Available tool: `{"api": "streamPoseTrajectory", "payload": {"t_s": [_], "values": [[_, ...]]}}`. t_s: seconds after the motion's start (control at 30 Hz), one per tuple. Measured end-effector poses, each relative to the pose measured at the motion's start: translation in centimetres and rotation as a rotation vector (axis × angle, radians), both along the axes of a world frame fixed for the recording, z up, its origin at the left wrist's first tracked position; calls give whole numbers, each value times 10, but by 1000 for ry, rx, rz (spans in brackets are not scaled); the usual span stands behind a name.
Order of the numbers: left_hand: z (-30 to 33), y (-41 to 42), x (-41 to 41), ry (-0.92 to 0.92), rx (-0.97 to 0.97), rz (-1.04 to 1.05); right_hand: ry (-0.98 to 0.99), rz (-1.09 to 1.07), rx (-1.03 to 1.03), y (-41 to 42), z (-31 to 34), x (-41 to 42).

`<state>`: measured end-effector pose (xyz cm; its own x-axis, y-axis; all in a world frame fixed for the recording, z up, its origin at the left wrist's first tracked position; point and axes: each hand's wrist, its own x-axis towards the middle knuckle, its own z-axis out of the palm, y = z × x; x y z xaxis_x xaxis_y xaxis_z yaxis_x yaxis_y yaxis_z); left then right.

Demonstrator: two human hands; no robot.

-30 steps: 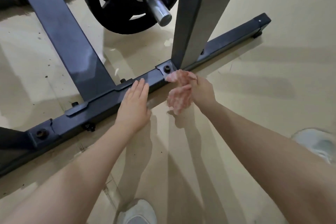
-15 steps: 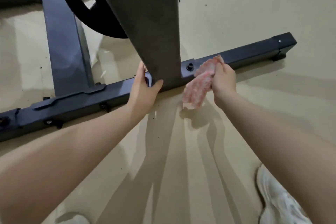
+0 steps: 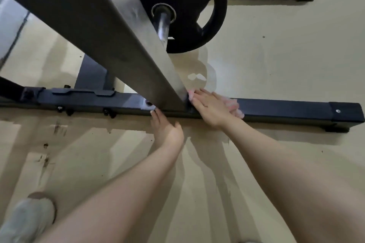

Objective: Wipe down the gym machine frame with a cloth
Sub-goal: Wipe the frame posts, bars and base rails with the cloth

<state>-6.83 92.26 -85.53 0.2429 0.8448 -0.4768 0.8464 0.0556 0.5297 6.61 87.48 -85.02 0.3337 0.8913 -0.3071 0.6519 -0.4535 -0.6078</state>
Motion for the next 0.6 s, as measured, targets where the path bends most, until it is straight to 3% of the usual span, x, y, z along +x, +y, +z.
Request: {"api": "streamPoseTrajectory", "payload": {"t_s": [0.1, 0.2, 0.3, 0.47, 0.6], "values": [[-9, -5, -10, 63, 118, -89, -43, 139, 49, 0, -9, 15], [-11, -4, -20, 207, 214, -229, -210, 142, 12, -21, -12, 20], [-7, 1, -29, 274, 230, -322, -298, 149, -19, -43, -13, 16], [2, 7, -37, 302, 204, -389, -161, 143, -3, -31, -13, 21], [13, 12, -34, 438, 172, -459, -351, 195, -25, -64, -26, 25]]}}
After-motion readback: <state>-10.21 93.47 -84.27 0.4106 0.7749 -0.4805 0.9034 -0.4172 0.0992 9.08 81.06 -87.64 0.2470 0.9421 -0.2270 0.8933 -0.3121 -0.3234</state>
